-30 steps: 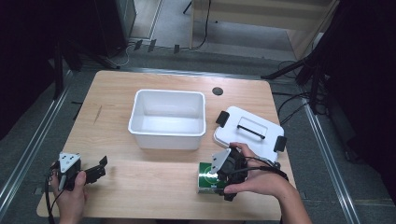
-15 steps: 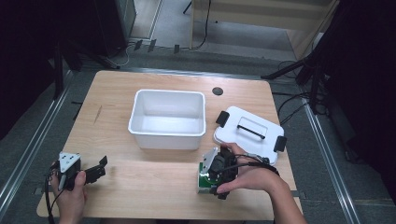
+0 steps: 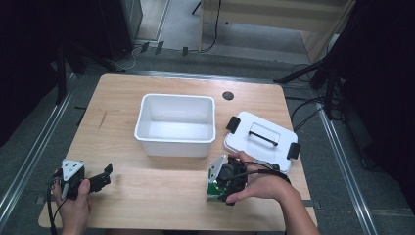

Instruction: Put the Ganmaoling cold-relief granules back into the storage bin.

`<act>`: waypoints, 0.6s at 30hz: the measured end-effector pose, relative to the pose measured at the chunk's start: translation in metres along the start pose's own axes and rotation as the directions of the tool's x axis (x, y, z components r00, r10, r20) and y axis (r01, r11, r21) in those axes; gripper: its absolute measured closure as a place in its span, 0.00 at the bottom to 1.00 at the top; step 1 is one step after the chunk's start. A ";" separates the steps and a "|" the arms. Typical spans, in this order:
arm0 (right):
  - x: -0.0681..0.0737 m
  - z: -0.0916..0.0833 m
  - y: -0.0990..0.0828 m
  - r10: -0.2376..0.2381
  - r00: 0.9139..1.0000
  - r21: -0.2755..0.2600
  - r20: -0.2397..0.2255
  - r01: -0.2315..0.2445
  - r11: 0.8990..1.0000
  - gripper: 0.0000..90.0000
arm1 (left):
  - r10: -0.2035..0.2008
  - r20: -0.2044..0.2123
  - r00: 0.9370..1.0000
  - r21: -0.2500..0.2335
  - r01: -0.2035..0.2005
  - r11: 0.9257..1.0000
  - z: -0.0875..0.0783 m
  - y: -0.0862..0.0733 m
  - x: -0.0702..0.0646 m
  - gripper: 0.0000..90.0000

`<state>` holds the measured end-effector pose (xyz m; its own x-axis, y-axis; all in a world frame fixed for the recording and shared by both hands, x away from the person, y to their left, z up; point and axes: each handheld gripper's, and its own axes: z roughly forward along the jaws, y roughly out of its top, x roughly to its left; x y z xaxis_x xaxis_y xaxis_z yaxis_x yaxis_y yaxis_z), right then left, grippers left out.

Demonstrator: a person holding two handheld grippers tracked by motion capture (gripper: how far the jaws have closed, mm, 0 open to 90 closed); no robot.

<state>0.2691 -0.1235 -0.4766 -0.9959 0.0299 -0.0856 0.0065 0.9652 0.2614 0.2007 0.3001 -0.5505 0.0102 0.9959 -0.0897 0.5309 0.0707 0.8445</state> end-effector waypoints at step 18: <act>-0.007 -0.022 -0.005 -0.025 0.999 -0.007 0.034 0.026 1.000 0.18 | -0.001 0.001 1.000 0.000 0.001 1.000 0.000 0.000 0.000 0.05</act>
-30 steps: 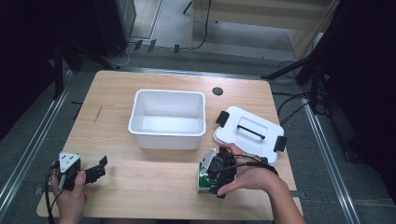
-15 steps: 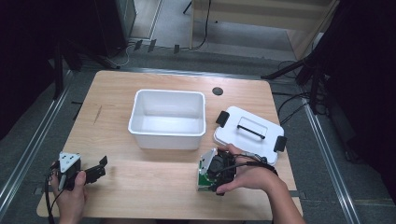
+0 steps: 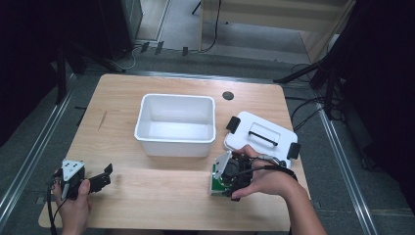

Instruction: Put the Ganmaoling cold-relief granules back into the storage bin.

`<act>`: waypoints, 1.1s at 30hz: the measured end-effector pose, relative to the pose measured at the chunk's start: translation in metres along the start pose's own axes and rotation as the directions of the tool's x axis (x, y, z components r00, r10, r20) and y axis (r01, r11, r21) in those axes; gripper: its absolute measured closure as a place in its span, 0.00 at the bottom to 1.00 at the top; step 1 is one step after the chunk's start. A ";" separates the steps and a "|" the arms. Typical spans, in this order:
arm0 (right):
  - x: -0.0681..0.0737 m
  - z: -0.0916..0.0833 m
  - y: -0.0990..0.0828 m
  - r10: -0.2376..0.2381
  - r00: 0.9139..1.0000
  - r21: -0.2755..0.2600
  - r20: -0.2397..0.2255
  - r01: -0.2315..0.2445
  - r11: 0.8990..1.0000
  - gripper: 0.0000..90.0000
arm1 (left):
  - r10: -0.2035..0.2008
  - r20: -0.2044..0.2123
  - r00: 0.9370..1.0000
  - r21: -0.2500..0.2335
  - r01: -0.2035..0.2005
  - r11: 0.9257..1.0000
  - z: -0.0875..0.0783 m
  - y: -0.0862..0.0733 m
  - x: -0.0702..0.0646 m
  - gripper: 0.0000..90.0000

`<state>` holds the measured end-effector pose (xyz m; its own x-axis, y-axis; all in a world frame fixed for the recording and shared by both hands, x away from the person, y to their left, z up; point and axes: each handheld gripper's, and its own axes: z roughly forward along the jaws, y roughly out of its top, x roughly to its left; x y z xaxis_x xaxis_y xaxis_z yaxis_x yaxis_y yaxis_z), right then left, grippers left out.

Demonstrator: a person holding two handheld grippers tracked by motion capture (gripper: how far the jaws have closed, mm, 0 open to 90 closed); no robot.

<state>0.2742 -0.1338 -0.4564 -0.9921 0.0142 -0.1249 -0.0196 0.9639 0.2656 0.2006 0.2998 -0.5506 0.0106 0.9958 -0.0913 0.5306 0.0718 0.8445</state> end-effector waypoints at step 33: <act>-0.063 -0.056 -0.024 0.067 0.995 -0.020 0.069 -0.066 0.998 0.18 | 0.005 0.002 1.000 0.004 -0.005 1.000 0.000 0.000 0.000 0.05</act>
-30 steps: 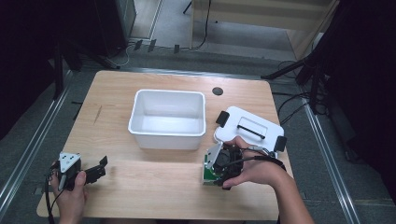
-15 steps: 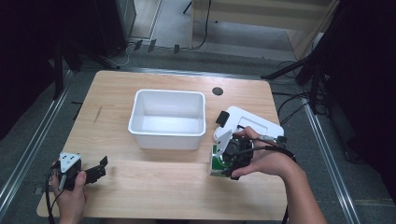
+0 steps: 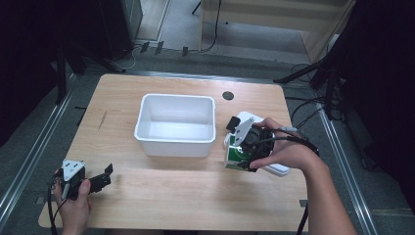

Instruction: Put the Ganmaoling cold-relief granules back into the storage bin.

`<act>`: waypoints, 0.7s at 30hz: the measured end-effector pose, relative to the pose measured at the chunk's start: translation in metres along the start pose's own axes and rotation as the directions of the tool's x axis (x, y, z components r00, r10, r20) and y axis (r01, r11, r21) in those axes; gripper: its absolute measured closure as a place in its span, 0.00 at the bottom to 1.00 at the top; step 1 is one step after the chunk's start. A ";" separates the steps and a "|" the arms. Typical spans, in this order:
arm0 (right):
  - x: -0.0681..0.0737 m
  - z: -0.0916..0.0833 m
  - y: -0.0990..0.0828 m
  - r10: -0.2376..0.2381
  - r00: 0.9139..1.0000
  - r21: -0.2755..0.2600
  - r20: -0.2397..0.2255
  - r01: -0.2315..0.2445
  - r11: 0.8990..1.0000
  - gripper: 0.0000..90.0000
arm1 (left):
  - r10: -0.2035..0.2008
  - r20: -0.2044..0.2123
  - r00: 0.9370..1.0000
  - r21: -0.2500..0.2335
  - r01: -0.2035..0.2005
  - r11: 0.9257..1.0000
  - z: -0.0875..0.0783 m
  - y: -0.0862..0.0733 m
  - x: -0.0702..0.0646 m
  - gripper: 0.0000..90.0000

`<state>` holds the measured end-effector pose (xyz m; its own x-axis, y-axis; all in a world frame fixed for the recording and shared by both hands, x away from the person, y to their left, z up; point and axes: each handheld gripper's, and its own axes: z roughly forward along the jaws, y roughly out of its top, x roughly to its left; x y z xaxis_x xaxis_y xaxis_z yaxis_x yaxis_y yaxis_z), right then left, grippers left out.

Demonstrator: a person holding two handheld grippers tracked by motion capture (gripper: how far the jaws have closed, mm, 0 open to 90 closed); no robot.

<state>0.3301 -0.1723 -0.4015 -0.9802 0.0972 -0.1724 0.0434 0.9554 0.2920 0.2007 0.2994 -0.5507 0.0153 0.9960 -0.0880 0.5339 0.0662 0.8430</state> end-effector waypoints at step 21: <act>-0.046 -0.019 0.011 0.002 0.999 0.023 0.038 -0.003 1.000 0.18 | -0.006 0.000 1.000 -0.003 0.006 1.000 0.000 0.000 0.000 0.05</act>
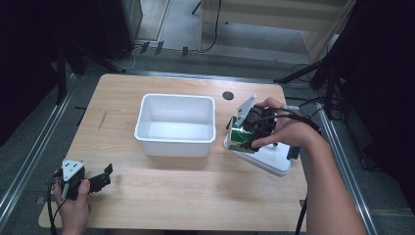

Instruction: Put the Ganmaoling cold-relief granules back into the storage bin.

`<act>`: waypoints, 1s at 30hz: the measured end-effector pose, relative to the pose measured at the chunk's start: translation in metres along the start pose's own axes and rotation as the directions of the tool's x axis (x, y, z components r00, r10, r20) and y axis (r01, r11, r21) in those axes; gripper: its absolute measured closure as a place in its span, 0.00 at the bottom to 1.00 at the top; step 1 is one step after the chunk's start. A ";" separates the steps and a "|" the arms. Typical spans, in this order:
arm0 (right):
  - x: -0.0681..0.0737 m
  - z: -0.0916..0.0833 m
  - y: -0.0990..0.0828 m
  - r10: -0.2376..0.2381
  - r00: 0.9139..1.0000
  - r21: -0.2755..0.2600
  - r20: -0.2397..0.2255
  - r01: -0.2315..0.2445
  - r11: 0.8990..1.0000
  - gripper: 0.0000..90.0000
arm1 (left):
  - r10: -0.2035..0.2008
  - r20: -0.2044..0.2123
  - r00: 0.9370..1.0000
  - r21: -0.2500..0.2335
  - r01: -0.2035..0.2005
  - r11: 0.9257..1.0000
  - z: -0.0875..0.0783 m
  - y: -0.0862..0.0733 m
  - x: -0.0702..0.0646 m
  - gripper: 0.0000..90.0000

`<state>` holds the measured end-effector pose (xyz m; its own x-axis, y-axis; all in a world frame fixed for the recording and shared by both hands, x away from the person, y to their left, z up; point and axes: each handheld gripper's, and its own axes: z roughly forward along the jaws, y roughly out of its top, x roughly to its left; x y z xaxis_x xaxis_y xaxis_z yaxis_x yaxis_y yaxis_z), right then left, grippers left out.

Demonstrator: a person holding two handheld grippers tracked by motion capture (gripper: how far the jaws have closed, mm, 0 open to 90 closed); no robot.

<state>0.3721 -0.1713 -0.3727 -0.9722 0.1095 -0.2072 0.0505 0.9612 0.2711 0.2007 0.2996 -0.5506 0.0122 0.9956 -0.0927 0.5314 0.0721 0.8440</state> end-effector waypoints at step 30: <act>-0.040 -0.027 0.045 -0.041 0.998 0.005 0.051 0.041 0.999 0.18 | -0.003 0.005 1.000 0.000 0.003 1.000 0.000 0.000 0.001 0.05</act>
<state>0.4071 -0.1392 -0.3268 -0.9604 0.0826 -0.2660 0.0118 0.9662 0.2576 0.2008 0.3010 -0.5504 0.0147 0.9951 -0.0982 0.5316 0.0754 0.8436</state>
